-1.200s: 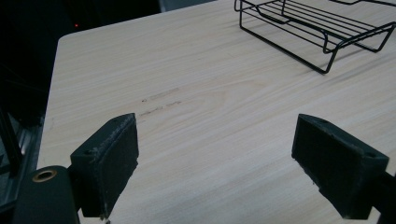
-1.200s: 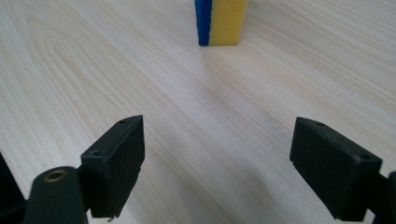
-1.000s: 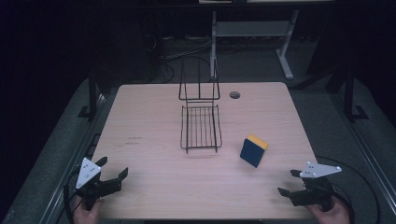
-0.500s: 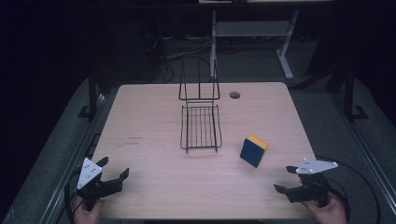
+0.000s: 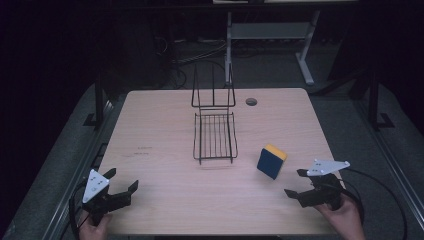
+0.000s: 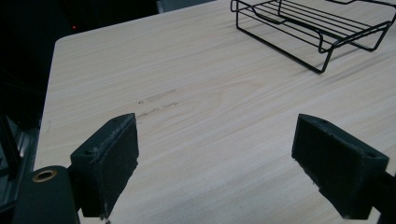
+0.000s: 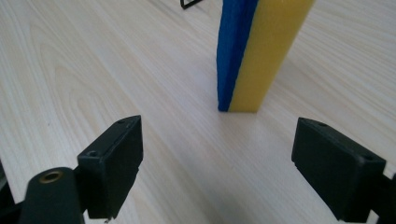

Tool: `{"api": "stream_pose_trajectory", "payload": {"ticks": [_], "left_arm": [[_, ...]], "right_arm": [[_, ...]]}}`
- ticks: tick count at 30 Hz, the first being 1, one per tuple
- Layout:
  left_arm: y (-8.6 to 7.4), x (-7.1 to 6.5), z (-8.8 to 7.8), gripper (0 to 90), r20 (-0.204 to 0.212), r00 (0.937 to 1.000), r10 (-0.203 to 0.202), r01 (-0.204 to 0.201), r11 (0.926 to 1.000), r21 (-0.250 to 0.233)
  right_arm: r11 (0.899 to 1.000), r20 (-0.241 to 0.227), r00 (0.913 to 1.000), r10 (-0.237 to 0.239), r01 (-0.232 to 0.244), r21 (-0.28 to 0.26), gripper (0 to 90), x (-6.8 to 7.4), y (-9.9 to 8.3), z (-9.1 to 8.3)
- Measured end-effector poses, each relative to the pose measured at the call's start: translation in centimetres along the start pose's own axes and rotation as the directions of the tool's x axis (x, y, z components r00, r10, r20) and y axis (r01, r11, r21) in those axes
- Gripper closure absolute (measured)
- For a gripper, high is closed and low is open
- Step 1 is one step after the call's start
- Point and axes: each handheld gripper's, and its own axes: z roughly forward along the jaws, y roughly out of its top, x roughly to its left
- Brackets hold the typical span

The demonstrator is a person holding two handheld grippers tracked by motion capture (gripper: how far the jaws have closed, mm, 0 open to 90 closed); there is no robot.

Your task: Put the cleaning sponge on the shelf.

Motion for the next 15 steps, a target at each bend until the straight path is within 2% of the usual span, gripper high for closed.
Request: {"api": "stream_pose_trajectory", "payload": {"ticks": [7,15], "left_arm": [[0.0,0.0,0.0,14.1,0.000,1.0000,0.000,0.000,1.0000,0.000],[0.0,0.0,0.0,14.1,0.001,1.0000,0.000,0.000,1.0000,0.000]], "right_arm": [[1.000,-0.014,0.9996,-0.024,0.024,0.019,16.2,-0.2,1.9,1.3],[0.999,-0.023,0.9990,-0.038,0.039,0.024,16.4,-0.4,3.2,2.3]]}}
